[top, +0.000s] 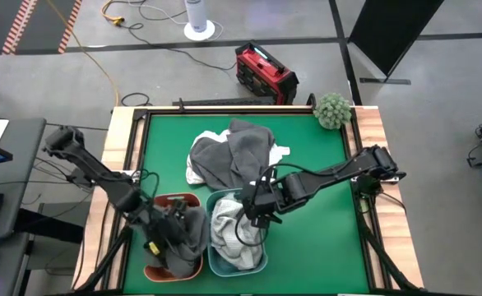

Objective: Sort towels by color in basket
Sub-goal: Put the bottom black towel into the orange bin

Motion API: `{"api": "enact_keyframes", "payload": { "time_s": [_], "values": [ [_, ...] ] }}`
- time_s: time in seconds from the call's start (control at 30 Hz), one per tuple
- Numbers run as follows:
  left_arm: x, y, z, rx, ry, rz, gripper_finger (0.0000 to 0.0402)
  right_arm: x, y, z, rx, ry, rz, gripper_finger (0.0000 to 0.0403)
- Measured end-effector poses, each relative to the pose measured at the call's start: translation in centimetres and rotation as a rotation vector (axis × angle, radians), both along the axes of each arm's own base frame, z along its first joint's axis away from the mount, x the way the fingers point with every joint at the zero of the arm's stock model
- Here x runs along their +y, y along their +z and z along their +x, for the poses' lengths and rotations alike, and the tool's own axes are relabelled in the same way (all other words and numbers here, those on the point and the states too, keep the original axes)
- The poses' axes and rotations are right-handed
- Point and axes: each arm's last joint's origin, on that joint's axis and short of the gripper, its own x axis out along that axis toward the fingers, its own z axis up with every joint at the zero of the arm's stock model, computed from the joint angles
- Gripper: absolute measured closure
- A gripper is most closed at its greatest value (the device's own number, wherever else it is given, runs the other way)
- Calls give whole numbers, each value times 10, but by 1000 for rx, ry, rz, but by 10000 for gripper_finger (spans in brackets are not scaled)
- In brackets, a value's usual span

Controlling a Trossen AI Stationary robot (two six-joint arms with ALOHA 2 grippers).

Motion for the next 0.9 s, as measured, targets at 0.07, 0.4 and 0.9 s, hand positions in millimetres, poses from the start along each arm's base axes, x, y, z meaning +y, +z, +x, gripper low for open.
{"api": "enact_keyframes", "payload": {
  "time_s": [0.07,0.4,0.9],
  "values": [
    [4,-19,1,34,33,11,196,2,0,-1,-2,0,3,256],
    [19,-35,3,28,60,6,196,3,0,-1,-11,-11,-10,255],
    [40,58,-52,85,52,-98,196,4,1,-1,-20,-17,-5,255]
  ]
}}
